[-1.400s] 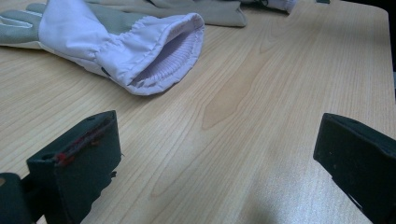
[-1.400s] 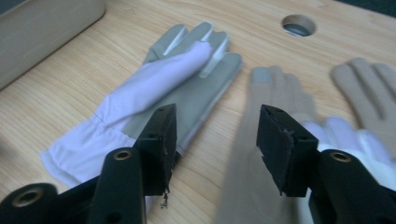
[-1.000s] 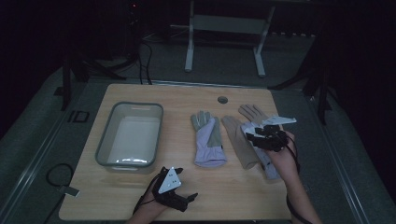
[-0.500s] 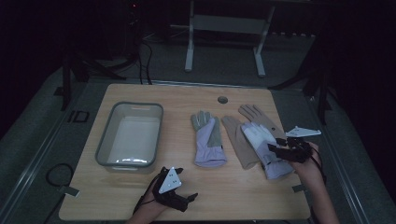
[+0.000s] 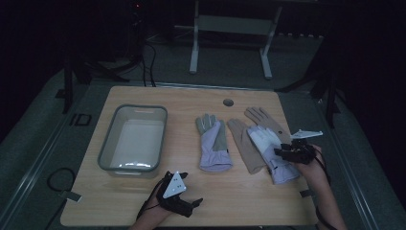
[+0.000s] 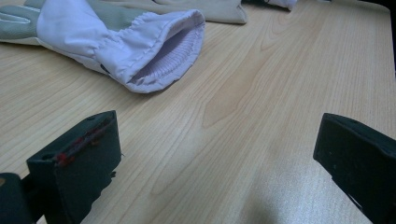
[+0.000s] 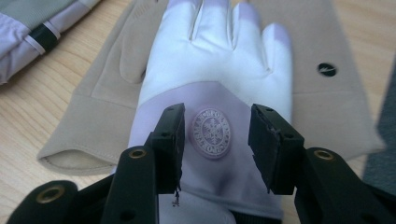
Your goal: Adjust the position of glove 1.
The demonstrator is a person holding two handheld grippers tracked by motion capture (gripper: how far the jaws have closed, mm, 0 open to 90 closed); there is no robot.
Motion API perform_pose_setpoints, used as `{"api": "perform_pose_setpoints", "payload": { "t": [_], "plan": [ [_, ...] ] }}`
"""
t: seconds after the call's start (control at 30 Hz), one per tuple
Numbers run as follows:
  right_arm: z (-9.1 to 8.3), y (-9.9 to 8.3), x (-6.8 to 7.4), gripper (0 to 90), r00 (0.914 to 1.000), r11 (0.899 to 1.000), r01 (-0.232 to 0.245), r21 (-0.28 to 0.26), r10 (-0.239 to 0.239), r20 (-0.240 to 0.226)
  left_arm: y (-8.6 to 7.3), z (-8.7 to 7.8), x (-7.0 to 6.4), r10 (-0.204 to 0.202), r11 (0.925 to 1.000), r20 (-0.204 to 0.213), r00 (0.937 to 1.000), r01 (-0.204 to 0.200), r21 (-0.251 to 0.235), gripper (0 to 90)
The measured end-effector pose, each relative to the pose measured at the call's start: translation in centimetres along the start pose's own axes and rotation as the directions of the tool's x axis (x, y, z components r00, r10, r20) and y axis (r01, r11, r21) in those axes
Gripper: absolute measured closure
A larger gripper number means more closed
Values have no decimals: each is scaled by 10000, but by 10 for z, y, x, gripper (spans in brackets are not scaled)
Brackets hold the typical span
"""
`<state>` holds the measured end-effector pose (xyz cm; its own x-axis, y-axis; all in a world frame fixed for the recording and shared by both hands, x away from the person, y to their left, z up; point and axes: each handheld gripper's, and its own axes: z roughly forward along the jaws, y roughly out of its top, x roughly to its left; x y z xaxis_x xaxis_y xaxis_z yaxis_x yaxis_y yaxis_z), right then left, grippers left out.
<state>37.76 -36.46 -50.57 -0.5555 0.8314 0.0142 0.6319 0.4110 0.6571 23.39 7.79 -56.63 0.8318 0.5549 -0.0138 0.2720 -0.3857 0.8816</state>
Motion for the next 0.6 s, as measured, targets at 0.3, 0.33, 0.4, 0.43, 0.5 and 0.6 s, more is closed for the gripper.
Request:
{"api": "perform_pose_setpoints", "payload": {
  "t": [0.3, 0.33, 0.4, 0.43, 0.5, 0.6],
  "plan": [
    [23, -6, -7, 590, 9992, 9971, -190, 737, 215, -328, 0, 0, 0, 7, 10000, -25, 10000, -7, -4, 10],
    [24, -8, -6, 612, 9990, 9976, -158, 681, 186, -416, 0, 0, 0, 11, 10000, -21, 10000, -11, -4, 10],
    [23, -10, -3, 633, 9993, 9981, -153, 590, 173, -338, 0, 0, 0, 14, 10000, -18, 10000, -14, 1, 10],
    [23, -10, -3, 649, 9992, 9982, -195, 572, 215, -341, 0, 0, 0, 15, 10000, -10, 10000, -15, -3, 10],
    [23, -11, 0, 684, 9993, 9984, -274, 504, 287, -236, 0, 0, 0, 9, 10000, -29, 10000, -9, 2, 12],
    [22, -12, 7, 740, 9997, 9989, -240, 411, 237, 68, 0, 0, 0, 14, 10000, -21, 10000, -14, -6, 38]
  ]
}}
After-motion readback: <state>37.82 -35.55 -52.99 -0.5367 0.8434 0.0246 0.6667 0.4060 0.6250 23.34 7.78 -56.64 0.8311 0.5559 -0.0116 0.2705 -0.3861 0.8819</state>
